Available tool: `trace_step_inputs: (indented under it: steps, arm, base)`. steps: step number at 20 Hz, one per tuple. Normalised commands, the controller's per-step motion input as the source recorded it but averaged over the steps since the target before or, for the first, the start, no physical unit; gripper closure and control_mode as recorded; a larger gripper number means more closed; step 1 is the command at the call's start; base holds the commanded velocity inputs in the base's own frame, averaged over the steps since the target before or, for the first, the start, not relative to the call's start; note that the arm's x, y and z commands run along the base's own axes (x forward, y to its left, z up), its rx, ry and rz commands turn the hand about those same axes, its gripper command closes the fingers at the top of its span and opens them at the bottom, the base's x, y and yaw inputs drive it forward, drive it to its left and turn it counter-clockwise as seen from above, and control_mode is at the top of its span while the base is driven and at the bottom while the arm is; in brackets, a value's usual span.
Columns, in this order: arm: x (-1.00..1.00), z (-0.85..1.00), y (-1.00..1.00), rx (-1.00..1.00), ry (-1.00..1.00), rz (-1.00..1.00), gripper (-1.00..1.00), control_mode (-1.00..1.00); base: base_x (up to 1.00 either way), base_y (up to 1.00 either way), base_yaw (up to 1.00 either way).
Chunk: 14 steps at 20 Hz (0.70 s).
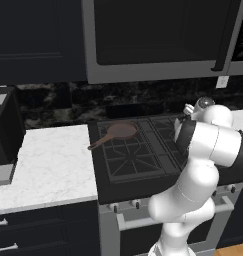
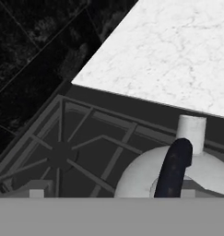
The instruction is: Pick the kettle from the counter and place it on a stove burner. Then turn the burner on.
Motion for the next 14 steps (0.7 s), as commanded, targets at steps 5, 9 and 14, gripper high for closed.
trace_step_inputs:
  steps: [5,9,14]
  arm:
    - [0.0,-0.28,0.01,0.06,-0.04,0.0,-1.0,-1.0]
    - [0.0,-0.6,0.01,0.11,0.0,0.0,-1.0,-1.0]
    - [0.0,-0.6,0.0,0.03,0.01,0.0,-1.0,-1.0]
  base:
    - [0.0,0.0,0.0]
    - [0.0,0.0,0.0]
    - [0.0,0.0,0.0]
